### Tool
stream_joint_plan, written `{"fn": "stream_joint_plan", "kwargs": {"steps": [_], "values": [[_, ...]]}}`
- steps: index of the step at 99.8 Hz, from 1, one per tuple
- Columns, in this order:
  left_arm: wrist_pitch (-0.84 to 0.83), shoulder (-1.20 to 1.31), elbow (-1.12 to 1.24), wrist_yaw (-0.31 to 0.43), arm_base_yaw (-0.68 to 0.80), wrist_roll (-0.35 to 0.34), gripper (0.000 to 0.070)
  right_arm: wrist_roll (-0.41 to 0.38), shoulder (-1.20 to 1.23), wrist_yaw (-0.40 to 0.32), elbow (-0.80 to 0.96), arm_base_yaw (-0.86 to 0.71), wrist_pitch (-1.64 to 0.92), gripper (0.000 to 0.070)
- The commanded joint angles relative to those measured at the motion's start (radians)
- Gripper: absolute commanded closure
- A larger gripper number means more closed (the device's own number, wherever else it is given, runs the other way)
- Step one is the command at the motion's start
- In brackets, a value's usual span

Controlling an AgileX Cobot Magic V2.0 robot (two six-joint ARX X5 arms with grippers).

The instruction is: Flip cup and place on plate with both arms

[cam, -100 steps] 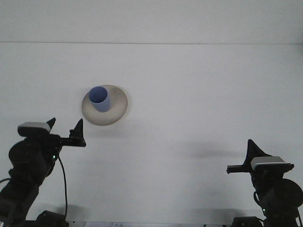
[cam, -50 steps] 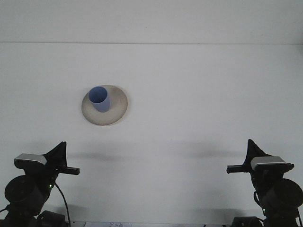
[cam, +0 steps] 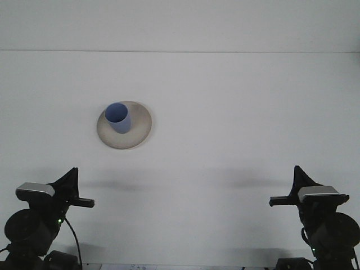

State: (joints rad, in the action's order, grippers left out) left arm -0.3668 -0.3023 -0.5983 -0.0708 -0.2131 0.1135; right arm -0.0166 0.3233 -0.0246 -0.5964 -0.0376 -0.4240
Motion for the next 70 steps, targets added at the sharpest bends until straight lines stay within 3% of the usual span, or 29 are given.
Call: {"fn": "stream_joint_plan", "kwargs": {"steps": [1, 32, 50, 61, 70], "values": [[0.009, -0.002, -0.004, -0.001, -0.003, -0.015, 0.0688, -0.013, 0.005, -0.001, -0.008, 0.0, 0.013, 0.07], [0.043, 0.019, 0.0, -0.011, 0.002, -0.029, 0.0688, -0.013, 0.005, -0.001, -0.008, 0.0, 0.013, 0.07], [0.204, 0.072, 0.105, 0.004, 0.035, -0.019, 0.0688, -0.013, 0.005, -0.001, -0.008, 0.0, 0.013, 0.07], [0.321, 0.122, 0.223, 0.045, 0.063, -0.028, 0.0688, -0.013, 0.005, -0.001, -0.008, 0.0, 0.013, 0.07], [0.39, 0.174, 0.323, 0.127, 0.08, -0.066, 0.0688, -0.013, 0.005, -0.001, -0.008, 0.0, 0.013, 0.07]]}}
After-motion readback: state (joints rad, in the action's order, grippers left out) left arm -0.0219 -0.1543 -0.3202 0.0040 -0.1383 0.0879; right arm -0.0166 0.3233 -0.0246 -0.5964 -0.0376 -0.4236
